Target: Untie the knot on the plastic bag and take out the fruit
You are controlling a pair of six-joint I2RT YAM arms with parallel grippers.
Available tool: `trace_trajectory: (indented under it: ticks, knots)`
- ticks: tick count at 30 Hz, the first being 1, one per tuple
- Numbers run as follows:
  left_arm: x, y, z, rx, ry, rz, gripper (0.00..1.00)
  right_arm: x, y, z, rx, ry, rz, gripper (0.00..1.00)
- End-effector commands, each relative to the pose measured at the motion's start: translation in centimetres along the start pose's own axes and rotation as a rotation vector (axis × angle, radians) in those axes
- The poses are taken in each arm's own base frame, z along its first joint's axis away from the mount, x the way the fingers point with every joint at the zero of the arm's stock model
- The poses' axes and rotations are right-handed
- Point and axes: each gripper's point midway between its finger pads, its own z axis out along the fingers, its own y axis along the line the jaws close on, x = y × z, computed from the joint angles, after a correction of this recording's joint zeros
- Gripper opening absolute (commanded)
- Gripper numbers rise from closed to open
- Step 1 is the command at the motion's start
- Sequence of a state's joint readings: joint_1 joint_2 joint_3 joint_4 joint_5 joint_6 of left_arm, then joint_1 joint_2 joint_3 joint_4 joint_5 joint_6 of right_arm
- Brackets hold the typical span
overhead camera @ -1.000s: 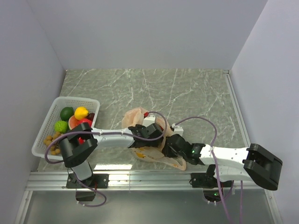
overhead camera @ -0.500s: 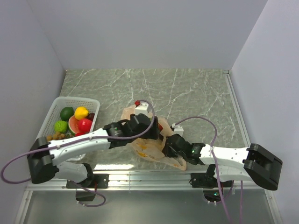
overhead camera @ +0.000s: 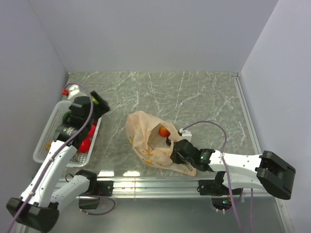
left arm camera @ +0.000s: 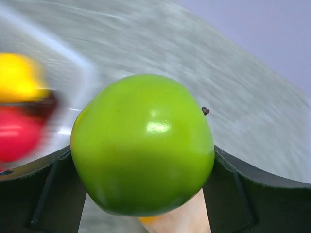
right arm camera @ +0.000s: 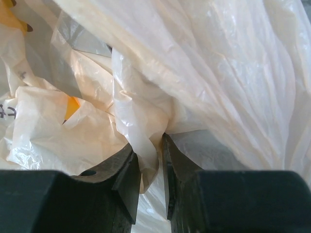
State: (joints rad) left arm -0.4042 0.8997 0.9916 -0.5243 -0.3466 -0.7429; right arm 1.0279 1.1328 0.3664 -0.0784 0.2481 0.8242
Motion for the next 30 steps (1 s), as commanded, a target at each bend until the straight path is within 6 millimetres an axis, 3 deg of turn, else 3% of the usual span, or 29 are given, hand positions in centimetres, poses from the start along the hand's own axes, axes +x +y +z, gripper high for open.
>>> trace_trajectory:
  ticks: [1, 2, 3, 6, 9, 10, 11, 12, 17, 20, 22, 26, 29, 30]
  knots:
    - [-0.3, 10.8, 0.5, -0.385, -0.040, 0.044, 0.38, -1.3, 0.2, -0.6, 0.007, -0.048, -0.005, 0.29]
    - [-0.7, 12.8, 0.4, -0.453, -0.065, 0.046, 0.39, -1.3, 0.2, -0.6, 0.008, -0.048, -0.005, 0.29]
    - [-0.5, 16.1, 0.2, -0.550, -0.076, 0.017, 0.41, -1.4, 0.3, -0.7, 0.003, -0.052, -0.006, 0.29]
    - [-0.6, 20.6, -0.2, -0.670, -0.132, -0.074, 0.47, -1.5, 0.3, -0.9, -0.002, -0.057, -0.003, 0.29]
    - [-1.7, 21.6, -0.6, -0.706, -0.169, -0.137, 0.65, -1.6, 0.3, -1.0, -0.001, -0.055, -0.012, 0.29]
    - [-1.9, 21.7, -0.6, -0.712, -0.171, -0.138, 0.75, -1.6, 0.3, -1.0, -0.002, -0.056, -0.016, 0.29]
    - [-1.9, 21.6, -0.6, -0.712, -0.165, -0.135, 0.93, -1.6, 0.2, -1.1, -0.001, -0.058, -0.019, 0.29]
    - [-1.8, 21.3, -0.3, -0.697, -0.154, -0.135, 0.98, -1.7, 0.2, -1.2, 0.000, -0.064, -0.018, 0.30]
    - [-1.9, 20.5, -0.6, -0.649, -0.146, -0.117, 0.99, -2.0, -0.1, -1.7, 0.003, -0.077, -0.020, 0.30]
    - [-2.6, 18.8, -0.8, -0.576, -0.144, -0.115, 0.99, -2.5, -0.2, -2.2, 0.010, -0.089, -0.031, 0.31]
    - [-2.1, 16.5, -0.6, -0.475, -0.110, -0.114, 0.99, -3.1, 0.0, -2.6, 0.012, -0.105, -0.041, 0.31]
    - [-0.3, 9.3, 0.0, -0.198, -0.023, -0.113, 0.99, -4.5, 0.2, -3.5, 0.012, -0.149, -0.040, 0.31]
    - [3.7, 1.6, -0.8, 0.021, 0.103, -0.068, 0.99, -5.3, 0.4, -4.0, 0.005, -0.182, -0.028, 0.27]
    - [4.9, 0.1, -0.7, 0.048, 0.141, -0.056, 0.99, -5.3, 0.4, -4.1, 0.002, -0.188, -0.020, 0.26]
